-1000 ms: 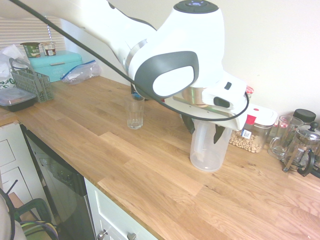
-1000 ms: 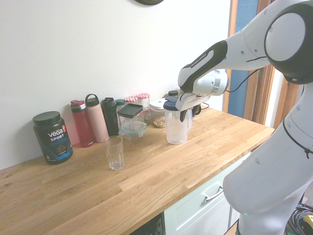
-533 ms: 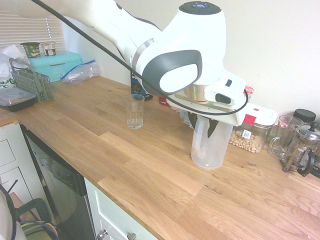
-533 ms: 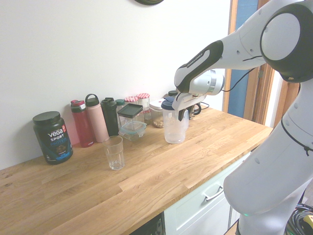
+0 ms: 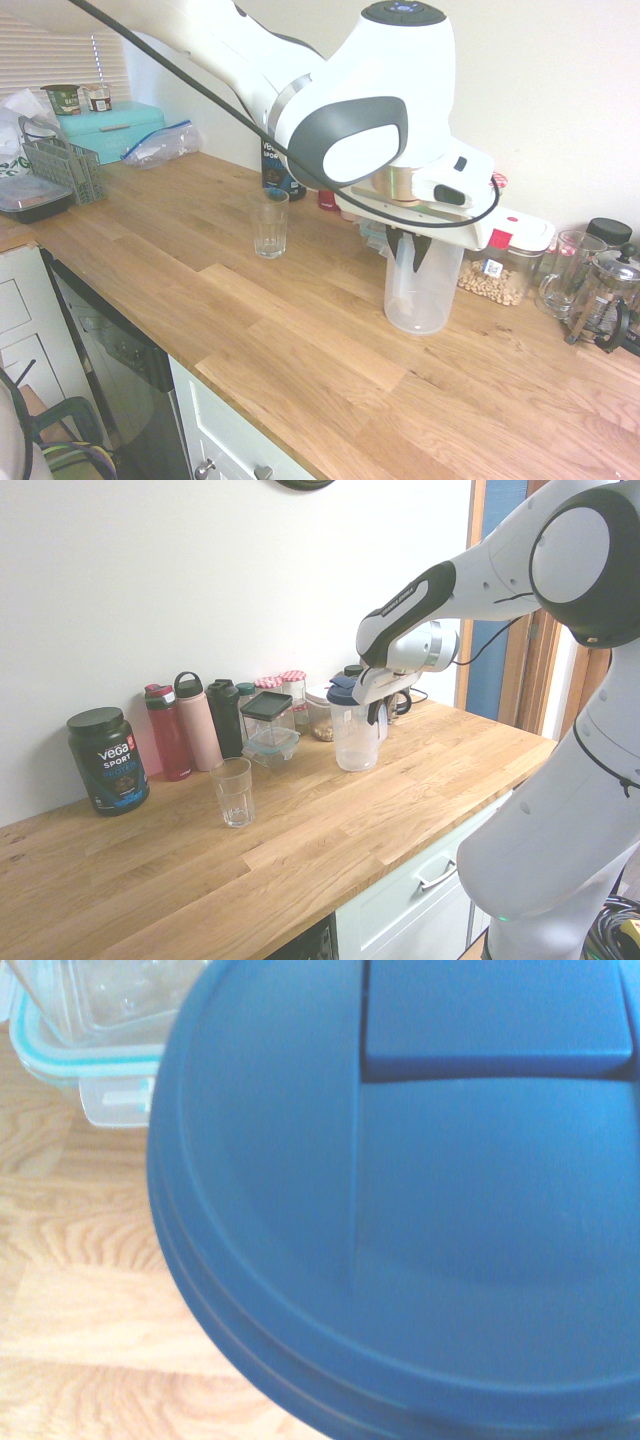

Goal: Pour me some water

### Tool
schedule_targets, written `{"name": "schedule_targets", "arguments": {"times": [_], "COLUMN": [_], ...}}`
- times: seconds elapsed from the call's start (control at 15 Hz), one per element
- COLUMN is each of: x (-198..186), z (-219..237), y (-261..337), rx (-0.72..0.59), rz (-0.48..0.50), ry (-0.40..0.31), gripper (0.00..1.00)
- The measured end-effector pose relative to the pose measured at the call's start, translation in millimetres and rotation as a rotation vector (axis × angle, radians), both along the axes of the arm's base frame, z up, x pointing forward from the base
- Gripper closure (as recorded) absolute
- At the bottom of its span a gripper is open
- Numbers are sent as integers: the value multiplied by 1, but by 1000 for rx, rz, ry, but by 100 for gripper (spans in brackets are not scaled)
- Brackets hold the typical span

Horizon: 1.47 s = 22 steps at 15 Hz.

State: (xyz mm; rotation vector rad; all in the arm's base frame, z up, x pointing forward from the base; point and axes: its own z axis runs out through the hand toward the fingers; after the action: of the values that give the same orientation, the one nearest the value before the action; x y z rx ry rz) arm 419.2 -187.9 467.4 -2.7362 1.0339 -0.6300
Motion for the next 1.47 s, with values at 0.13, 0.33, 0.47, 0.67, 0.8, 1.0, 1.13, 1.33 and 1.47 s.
{"name": "schedule_targets", "arguments": {"times": [0.13, 0.33, 0.47, 0.67, 0.8, 1.0, 1.13, 1.33, 1.47], "x": [1, -15, -15, 6, 22, 52, 73, 95, 101], "z": [34, 91, 114, 111, 101, 95, 93, 93, 93], "y": [0, 15, 42, 105, 146, 202, 222, 237, 248], "rx": [3, 25, 25, -28, -76, -165, -241, -371, -464], "rz": [61, 237, 356, 517, 615, 755, 834, 933, 998], "ry": [9, 83, 130, 201, 261, 357, 425, 527, 588], "gripper": [100, 100, 100, 100, 100, 100, 100, 100, 100]}}
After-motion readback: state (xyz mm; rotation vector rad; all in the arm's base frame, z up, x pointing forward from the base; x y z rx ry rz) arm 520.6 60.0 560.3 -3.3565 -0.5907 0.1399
